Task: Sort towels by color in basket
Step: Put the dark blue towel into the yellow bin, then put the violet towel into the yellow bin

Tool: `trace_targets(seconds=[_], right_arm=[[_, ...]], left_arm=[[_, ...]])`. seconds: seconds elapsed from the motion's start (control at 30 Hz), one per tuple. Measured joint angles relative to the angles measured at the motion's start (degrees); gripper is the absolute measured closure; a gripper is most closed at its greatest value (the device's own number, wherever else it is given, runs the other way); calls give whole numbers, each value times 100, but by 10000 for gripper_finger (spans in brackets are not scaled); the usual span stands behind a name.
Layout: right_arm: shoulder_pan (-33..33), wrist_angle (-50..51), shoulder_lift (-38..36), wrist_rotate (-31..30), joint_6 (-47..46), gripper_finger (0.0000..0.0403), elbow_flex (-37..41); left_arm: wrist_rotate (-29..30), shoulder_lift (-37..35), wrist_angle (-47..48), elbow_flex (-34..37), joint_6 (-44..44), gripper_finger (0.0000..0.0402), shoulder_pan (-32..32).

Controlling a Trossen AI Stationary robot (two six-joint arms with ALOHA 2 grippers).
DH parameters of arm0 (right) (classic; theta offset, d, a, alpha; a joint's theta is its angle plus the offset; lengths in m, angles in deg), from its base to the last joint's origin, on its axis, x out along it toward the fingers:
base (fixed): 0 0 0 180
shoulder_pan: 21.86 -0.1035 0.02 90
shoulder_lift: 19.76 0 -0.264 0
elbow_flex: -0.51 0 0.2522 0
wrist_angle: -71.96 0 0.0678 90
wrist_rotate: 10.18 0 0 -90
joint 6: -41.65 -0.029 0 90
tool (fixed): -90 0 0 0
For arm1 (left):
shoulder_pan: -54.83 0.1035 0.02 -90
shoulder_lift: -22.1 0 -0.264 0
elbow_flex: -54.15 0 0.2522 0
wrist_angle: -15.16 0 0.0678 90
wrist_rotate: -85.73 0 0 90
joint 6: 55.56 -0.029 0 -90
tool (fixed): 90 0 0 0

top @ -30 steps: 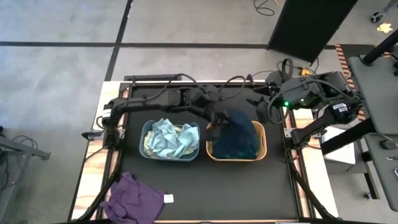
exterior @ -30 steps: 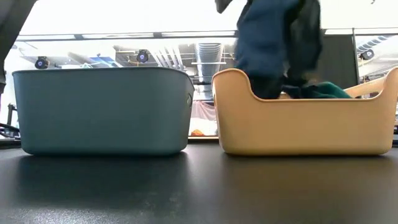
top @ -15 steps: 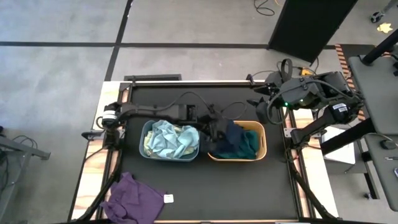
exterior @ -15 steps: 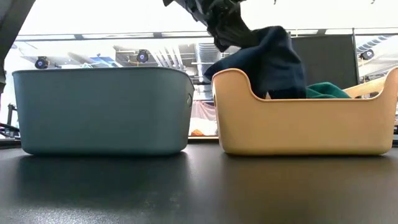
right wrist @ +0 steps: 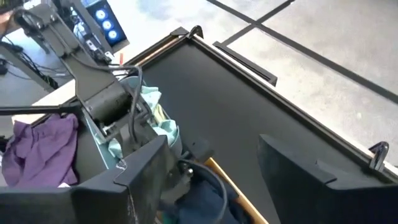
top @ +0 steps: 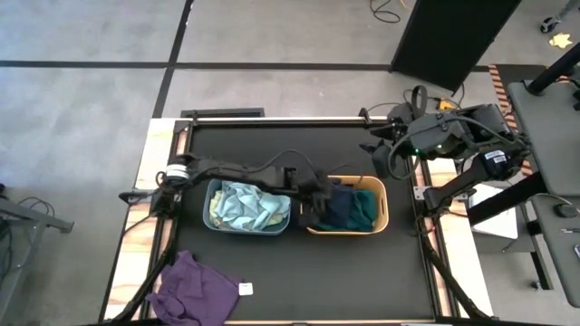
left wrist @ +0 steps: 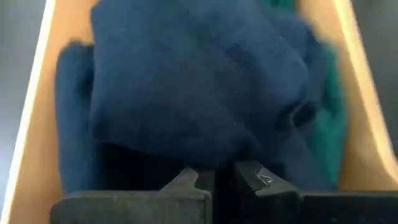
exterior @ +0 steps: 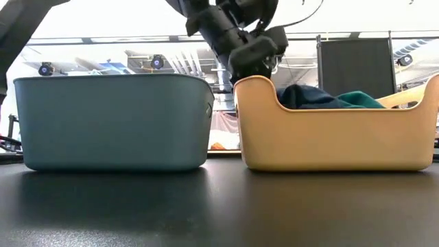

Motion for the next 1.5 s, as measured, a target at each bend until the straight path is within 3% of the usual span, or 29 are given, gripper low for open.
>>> trace_targets(seconds=[0.1, 0.23, 0.53, 0.73, 0.93, 1.13, 1.33, 1.5], right_arm=[[0, 37, 0, 7, -69, 167, 19], [0, 186, 0, 14, -68, 157, 128], [-24, 762, -45, 23, -417, 130, 601], [-63, 750, -109, 295, -665, 119, 1346], [-126, 741, -160, 331, -1230, 109, 2328], [-327, -104, -68, 319, -1761, 98, 3150], [-541, -1725, 231, 267, -1381, 94, 3287], [-538, -1900, 545, 252, -1301, 100, 3002]], left_arm=[[346, 191, 301, -300, 86, 399, -1], [353, 280, 649, -701, 67, 366, 21], [438, 71, 1763, -1358, 209, 223, 23], [443, -561, 2397, -1269, 278, 143, -35], [585, -1949, 2695, -372, 755, 118, -152], [577, -3533, 2963, 1245, 1411, 122, -632], [587, -4876, 2915, 2738, 2294, 123, -1802], [568, -5255, 2894, 3481, 3315, 123, -3202]])
